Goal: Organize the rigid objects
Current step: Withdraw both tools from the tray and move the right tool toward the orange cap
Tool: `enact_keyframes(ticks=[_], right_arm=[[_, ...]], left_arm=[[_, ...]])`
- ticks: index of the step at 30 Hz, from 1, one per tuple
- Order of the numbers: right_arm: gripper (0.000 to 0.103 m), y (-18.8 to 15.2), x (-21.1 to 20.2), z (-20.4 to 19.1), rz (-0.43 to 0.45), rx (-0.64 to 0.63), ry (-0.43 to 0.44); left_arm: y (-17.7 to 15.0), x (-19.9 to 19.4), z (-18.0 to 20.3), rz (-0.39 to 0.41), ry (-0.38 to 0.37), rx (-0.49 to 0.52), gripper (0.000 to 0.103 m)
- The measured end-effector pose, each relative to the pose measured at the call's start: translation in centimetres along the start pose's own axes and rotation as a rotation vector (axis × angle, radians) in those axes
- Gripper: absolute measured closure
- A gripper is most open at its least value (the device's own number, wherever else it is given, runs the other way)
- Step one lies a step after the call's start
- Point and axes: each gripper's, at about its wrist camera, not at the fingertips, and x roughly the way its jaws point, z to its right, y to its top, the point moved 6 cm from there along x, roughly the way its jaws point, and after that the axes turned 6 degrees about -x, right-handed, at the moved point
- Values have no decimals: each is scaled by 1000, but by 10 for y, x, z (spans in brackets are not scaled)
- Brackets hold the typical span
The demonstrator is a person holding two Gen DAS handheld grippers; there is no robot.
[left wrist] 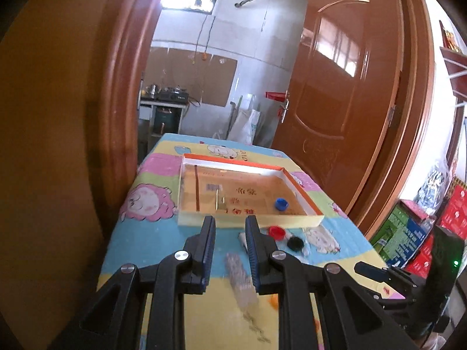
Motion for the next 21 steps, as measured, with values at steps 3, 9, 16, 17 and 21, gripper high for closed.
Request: enact_keyframes(ticks=[3,9,16,17,21], right_arm=[[38,-19,-9,-20,39,-40,12],[38,-39,-8,-49,63,-128,-32],[38,-53,12,-77,40,-219,-102],[38,-55,15,-80,41,-229,-112],[38,-58,25,-85,35,-252,-136]], left_arm=[[-23,-12,3,7,18,14,82],[-60,-15,-2,3,38,17,82],[-77,-14,-3,-12,68,55,82],[-78,-13,-3,-20,66,56,82],[-80,-11,-4,-32,54,46,82]])
